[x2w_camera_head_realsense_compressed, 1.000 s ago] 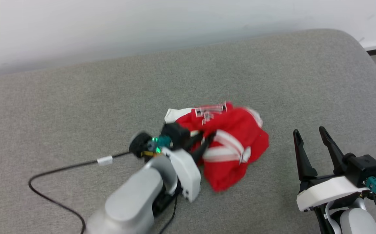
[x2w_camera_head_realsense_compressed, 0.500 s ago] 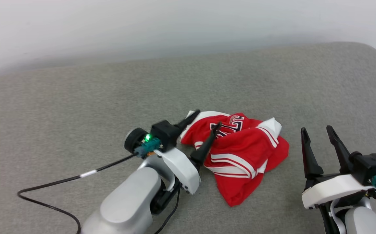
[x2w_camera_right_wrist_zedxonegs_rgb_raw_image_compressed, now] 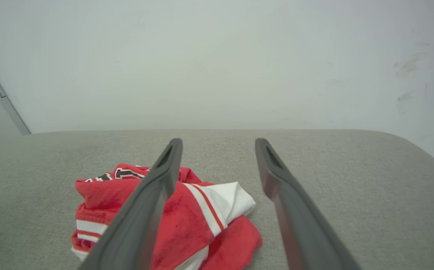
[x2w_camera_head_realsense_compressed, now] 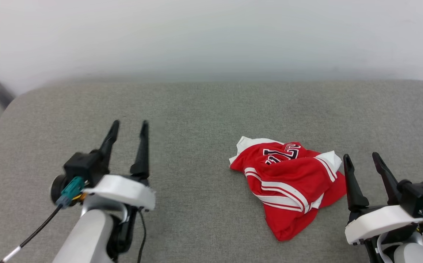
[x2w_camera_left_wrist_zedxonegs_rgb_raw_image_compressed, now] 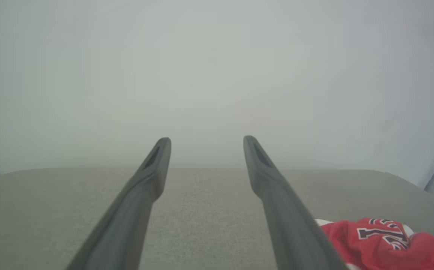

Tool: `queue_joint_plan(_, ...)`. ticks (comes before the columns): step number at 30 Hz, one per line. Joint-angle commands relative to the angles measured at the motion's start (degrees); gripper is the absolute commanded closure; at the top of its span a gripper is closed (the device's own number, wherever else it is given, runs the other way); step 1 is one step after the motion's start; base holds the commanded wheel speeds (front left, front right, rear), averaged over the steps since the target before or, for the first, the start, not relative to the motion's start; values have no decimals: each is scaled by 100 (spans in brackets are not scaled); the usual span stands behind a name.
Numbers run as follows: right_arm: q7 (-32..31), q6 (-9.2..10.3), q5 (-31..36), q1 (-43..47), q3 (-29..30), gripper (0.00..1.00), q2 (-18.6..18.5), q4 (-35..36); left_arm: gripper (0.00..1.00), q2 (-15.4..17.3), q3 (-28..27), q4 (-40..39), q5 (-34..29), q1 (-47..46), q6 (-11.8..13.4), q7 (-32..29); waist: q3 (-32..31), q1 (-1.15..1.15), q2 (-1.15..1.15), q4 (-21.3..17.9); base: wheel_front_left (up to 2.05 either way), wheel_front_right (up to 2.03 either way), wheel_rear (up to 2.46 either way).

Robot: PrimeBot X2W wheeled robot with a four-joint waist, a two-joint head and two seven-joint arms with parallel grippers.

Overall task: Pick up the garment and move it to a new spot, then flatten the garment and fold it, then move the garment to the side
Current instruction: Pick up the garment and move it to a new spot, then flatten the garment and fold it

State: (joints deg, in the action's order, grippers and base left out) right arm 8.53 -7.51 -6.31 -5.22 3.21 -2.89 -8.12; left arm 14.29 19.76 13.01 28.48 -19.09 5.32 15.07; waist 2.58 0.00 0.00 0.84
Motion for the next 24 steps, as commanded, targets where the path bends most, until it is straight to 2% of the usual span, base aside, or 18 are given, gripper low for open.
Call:
queue_joint_plan(1,-26,4,43,125,21,0,3,33,0,62,-187,-45,-63,240,52,13,-82,0,0,78,0,0,0)
queue_joint_plan(6,-64,4,39,278,54,0,3,122,0,187,-492,7,-223,686,-4,13,-174,0,0,158,0,0,0)
queue_joint_plan(13,-106,4,-22,553,53,0,3,234,0,269,-338,187,-362,999,-165,14,-261,0,0,162,0,0,0)
queue_joint_plan(24,-181,4,-5,641,36,0,3,428,0,258,-333,223,-413,1046,-152,14,-292,0,0,137,0,0,0)
